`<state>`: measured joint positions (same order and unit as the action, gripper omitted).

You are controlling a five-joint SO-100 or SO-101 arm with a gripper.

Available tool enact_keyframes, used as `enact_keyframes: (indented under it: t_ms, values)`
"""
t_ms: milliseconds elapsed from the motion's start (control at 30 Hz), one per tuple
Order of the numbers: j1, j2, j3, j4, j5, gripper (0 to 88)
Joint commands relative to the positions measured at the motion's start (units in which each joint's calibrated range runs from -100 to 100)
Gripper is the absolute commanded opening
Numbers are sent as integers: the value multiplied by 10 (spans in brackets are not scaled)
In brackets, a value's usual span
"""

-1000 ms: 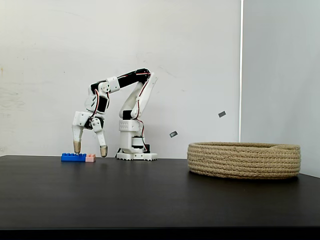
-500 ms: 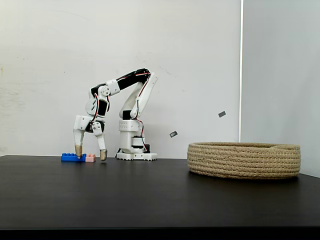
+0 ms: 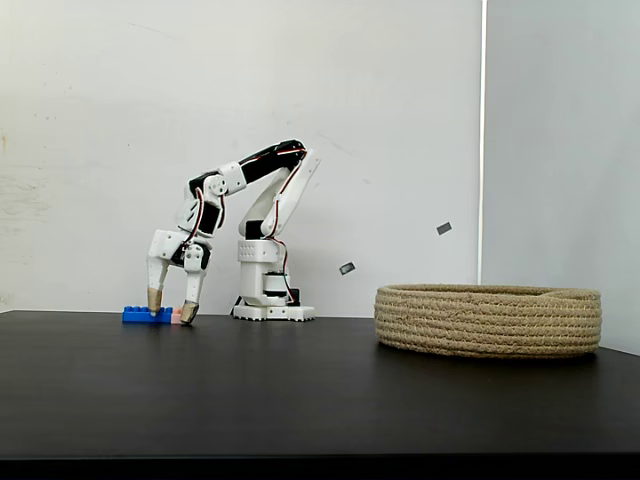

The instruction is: Place the lego blocks in the tray

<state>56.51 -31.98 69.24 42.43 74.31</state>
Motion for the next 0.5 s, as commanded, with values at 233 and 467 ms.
enact_keyframes:
  t_ms: [233,467]
  values:
    - [-4,16,21,-31,-4,206]
    - [-24,17,31,-35,-14,207]
